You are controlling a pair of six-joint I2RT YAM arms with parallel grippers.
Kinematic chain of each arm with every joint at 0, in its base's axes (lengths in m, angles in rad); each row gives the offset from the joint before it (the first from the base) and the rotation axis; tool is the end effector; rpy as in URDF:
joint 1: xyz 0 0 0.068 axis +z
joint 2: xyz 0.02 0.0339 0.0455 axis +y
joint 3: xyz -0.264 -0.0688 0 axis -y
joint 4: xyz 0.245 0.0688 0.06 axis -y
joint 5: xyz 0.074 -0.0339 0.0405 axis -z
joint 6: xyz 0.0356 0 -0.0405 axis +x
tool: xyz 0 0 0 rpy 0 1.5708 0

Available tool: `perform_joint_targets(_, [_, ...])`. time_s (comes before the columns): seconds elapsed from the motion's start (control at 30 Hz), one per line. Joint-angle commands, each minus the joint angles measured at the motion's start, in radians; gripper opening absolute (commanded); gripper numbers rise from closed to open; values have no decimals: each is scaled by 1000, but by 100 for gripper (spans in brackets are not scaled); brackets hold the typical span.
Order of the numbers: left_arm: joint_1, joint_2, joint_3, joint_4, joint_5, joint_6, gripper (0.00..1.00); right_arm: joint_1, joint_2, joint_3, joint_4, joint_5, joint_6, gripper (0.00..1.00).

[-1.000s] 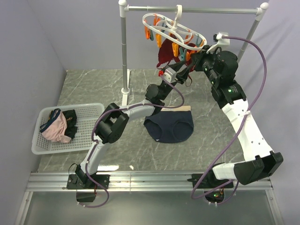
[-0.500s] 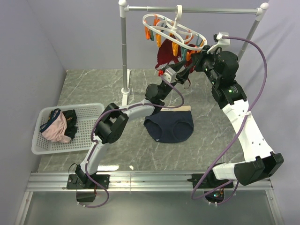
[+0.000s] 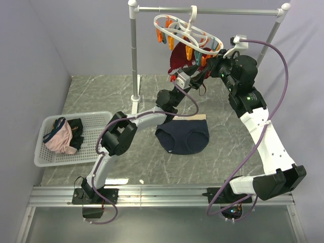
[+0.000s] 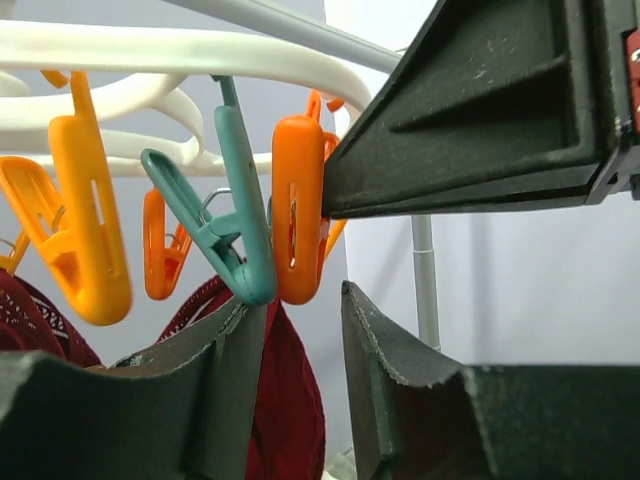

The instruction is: Clip the underwear to the hanger

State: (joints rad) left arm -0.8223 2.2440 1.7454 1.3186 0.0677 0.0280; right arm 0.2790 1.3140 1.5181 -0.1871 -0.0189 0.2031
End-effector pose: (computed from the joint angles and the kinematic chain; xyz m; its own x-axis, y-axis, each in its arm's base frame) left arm 0.3407 -0.3703 0.3355 0.5187 -0.5174 -0.6806 0.7482 0.6599 0.0685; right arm 0.2789 0.0806 0.4791 -0.0432 0.1974 -0.9794 -0.2908 0.9354 0.2014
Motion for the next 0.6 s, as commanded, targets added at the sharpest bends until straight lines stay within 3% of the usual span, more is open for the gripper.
perform_joint_targets(0.0, [-6, -77, 19, 260, 26, 19, 41, 2, -33, -6, 6, 13, -14, 0])
perform_joint_targets(0.27, [-9, -89, 3, 291, 34, 35, 39, 2, -29, -1, -3, 14, -21, 0])
perform_joint_targets(0.47, [-9, -89, 8, 274, 40, 35, 23, 2, -24, 13, -21, -4, -16, 1])
perform_joint_targets(0.57, [-9, -84, 11, 266, 38, 35, 17, 2, -29, 16, -22, -9, -13, 7])
